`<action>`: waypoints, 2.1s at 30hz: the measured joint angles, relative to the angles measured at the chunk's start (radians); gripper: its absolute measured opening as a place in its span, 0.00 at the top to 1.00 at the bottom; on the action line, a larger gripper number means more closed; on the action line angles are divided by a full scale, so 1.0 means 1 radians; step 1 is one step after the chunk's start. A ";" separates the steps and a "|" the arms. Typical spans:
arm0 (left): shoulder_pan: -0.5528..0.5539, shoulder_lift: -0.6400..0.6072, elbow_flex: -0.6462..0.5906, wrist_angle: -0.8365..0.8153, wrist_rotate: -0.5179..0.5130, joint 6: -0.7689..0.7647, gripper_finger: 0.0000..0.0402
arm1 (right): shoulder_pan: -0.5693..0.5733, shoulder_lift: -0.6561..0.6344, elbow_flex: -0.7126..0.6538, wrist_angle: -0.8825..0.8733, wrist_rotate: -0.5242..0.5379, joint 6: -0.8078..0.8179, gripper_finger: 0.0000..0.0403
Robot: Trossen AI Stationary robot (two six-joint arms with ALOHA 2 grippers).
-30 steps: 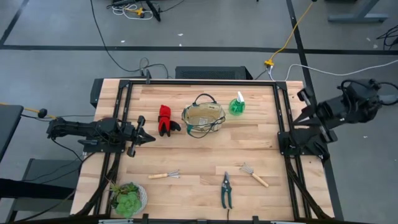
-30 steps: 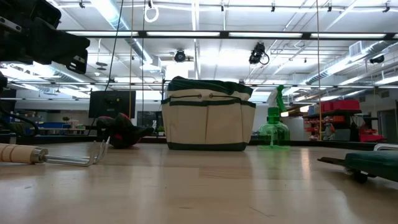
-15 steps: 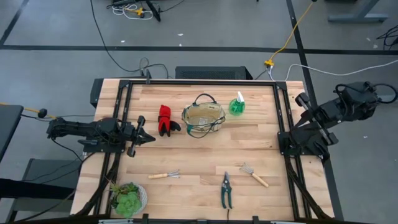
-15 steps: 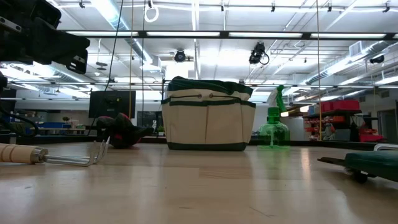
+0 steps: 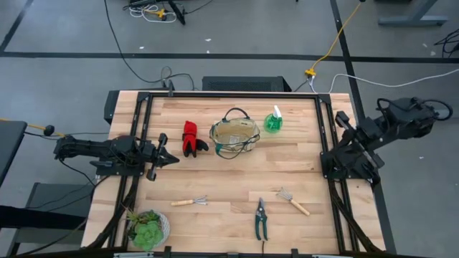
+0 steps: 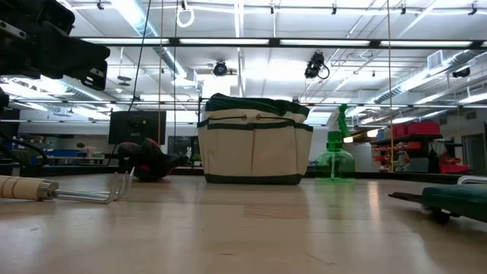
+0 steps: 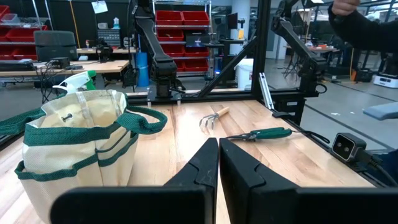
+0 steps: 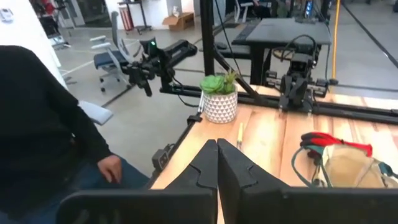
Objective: Pick & Place Garden tools in Gardening bag
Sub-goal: Put the right brown hand rake into the gardening bag
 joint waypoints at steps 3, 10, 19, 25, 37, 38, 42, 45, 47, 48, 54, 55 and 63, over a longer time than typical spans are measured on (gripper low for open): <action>0.000 0.000 0.000 0.000 0.000 0.000 0.95 | 0.000 0.033 0.000 -0.007 0.020 0.007 0.98; 0.000 0.000 0.000 0.000 0.000 0.000 0.95 | 0.000 0.134 0.000 -0.028 0.068 0.044 0.91; 0.000 0.000 0.000 0.000 0.000 0.000 0.95 | 0.000 0.271 -0.001 -0.094 0.137 0.158 0.81; 0.000 0.000 0.000 0.000 0.000 0.000 0.95 | 0.000 0.355 -0.001 -0.094 0.169 0.245 0.71; 0.000 0.000 0.000 0.000 0.000 0.000 0.95 | 0.002 0.525 -0.001 -0.206 0.025 0.422 0.53; 0.000 0.000 0.000 0.000 0.000 0.000 0.95 | 0.002 0.540 -0.001 -0.220 0.015 0.427 0.52; 0.000 0.000 0.000 0.000 0.000 0.000 0.95 | 0.002 0.595 -0.001 -0.274 -0.022 0.442 0.50; 0.000 0.000 0.000 0.000 0.000 0.000 0.95 | 0.002 0.635 -0.001 -0.307 -0.042 0.447 0.49; 0.000 0.000 0.000 0.000 0.000 0.000 0.95 | 0.003 0.655 -0.001 -0.314 -0.045 0.465 0.49; 0.000 0.000 0.000 0.000 0.000 0.000 0.95 | 0.007 0.665 -0.001 -0.320 -0.044 0.470 0.49; 0.000 0.000 0.000 0.000 0.000 0.000 0.95 | 0.044 0.706 -0.001 -0.327 -0.043 0.486 0.50; 0.000 0.000 0.000 0.000 0.000 0.000 0.95 | 0.050 0.709 -0.007 -0.323 -0.043 0.492 0.50; 0.000 0.000 0.000 0.000 0.000 0.000 0.95 | 0.118 0.709 -0.145 -0.292 -0.074 0.569 0.51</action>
